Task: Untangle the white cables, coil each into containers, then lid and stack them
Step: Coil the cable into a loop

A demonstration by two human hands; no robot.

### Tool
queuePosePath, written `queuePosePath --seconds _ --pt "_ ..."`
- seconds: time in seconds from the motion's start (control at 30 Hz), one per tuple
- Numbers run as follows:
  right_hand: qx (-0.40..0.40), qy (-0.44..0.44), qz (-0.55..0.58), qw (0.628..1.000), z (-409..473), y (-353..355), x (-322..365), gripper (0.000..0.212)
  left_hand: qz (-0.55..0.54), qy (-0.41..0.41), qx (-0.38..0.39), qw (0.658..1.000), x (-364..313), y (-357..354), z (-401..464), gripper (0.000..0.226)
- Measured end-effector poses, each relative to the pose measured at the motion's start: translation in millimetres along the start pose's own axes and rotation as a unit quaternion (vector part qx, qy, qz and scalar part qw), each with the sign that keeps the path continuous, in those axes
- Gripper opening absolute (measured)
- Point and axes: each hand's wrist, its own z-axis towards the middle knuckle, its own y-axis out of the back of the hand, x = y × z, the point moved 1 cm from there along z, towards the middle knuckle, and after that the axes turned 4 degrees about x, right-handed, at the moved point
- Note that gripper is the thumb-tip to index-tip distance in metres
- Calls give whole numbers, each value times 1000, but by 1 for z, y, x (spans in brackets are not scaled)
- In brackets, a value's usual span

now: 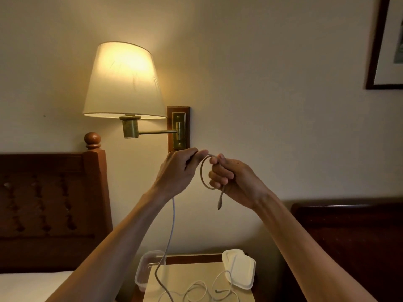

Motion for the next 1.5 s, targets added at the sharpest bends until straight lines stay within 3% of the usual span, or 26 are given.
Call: queuePosePath --seconds 0.1,0.37,0.47,0.53,0.6,0.73,0.8,0.9,1.0,1.1,1.2,1.27,1.37,1.5 --pt "5 -11 70 997 0 2 6 32 -109 38 43 992 5 0 -6 42" --pt "-37 -5 186 982 2 9 34 29 -247 203 129 939 26 -11 -45 39" --pt "-57 -4 203 978 3 14 44 27 -281 236 107 924 47 -19 -71 33" --pt "-62 -17 186 980 2 17 46 27 -227 229 93 942 53 -23 -83 24" --pt "-59 -28 162 985 1 16 43 29 -85 194 146 966 47 -29 -87 21" --pt "-110 -16 -50 993 5 10 26 32 71 101 329 936 -11 -30 -74 24" --pt "-128 4 -134 983 5 7 18 32 112 18 308 944 -40 -20 -63 28" --pt "-127 20 -214 968 1 3 11 33 174 -66 193 963 -58 -4 -49 21" --pt "-141 20 -292 946 0 3 8 37 199 -90 114 969 -56 3 -41 25" --pt "-104 11 -322 941 0 1 7 41 216 -110 67 968 -51 5 -35 16" --pt "-72 -22 -311 947 -2 -2 8 46 181 -58 13 982 -41 9 -25 24" --pt "-59 -44 -295 953 -3 -3 7 50 107 -11 21 994 -29 10 -20 41" --pt "-38 -72 -274 958 -5 2 9 42 28 -14 93 995 -12 8 -19 60" --pt "-18 -106 -250 962 -6 7 10 39 -97 13 186 978 -7 7 -23 43"
